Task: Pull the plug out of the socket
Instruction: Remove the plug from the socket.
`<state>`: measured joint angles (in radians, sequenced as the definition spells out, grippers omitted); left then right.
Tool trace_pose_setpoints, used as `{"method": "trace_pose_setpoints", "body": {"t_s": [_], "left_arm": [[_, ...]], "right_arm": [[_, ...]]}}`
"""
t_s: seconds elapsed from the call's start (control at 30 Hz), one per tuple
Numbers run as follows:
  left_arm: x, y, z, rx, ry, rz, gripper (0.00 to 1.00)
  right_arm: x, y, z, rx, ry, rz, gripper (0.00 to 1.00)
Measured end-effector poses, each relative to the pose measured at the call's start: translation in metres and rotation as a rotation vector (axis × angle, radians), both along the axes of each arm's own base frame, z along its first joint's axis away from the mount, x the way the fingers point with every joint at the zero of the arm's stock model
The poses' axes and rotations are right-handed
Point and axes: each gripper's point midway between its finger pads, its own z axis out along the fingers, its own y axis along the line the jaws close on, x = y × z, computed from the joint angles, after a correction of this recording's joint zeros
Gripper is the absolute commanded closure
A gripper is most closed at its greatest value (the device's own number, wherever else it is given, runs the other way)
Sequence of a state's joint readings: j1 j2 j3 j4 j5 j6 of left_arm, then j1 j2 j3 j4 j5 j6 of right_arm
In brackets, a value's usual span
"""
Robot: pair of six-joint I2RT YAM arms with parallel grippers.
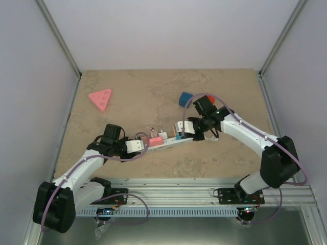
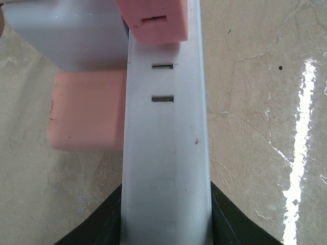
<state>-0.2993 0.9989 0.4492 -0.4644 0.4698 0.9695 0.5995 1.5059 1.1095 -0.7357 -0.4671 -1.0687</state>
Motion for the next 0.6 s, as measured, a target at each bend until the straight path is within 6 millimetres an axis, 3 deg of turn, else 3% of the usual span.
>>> {"method": "trace_pose_setpoints", "body": {"t_s": [0.33, 0.6], "left_arm": [[0.001, -0.003, 0.002, -0.01, -0.011, -0.012, 1.0], [0.001, -0.002, 0.001, -0.001, -0.009, -0.006, 1.0]], "right_arm": [[-0.007, -0.008, -0.001, 0.045, -0.061, 0.004, 0.99], [-0.01, -0.001, -0.004, -0.008, -0.151, 0.023, 0.99]]}}
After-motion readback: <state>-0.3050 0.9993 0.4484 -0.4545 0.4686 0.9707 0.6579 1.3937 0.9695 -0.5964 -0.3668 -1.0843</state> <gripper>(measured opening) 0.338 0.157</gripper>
